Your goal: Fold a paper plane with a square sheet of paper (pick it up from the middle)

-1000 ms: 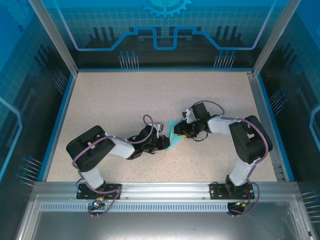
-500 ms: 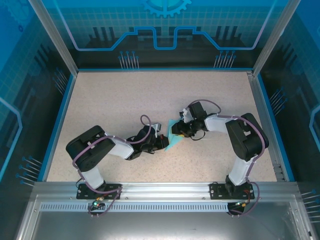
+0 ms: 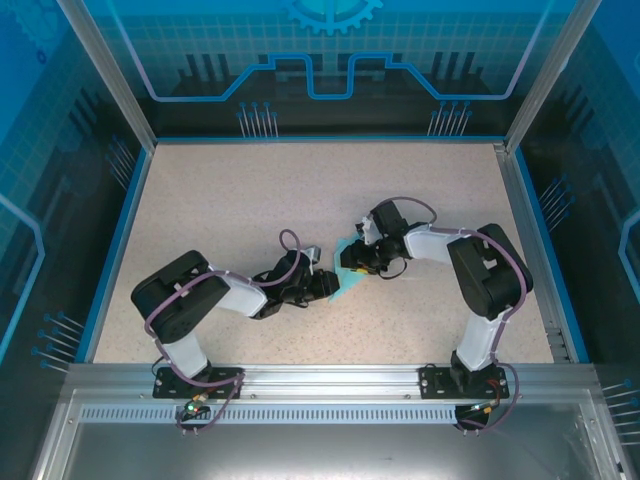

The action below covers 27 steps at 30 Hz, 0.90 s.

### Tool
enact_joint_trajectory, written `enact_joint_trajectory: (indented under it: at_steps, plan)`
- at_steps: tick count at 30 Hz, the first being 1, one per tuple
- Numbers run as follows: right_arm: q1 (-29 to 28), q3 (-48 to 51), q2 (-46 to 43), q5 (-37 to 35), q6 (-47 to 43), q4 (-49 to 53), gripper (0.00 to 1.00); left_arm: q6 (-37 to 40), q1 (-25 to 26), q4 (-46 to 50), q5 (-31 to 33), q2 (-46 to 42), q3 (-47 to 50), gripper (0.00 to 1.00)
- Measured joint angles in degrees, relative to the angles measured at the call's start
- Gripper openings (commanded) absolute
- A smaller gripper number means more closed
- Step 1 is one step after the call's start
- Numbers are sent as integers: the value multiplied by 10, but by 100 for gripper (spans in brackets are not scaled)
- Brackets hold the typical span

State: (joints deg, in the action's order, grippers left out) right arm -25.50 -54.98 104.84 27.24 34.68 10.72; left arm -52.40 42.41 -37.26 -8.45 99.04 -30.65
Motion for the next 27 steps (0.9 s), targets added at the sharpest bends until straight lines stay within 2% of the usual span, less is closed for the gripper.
enact_joint_trajectory:
  at_steps: [11, 27]
  plan:
    - [-13, -33, 12, -31, 19, 45, 51, 4, -9, 86, 2, -61, 0, 30]
    - [-20, -65, 27, -62, 74, 88, 47, 4, -10, 69, -20, -65, -11, 25]
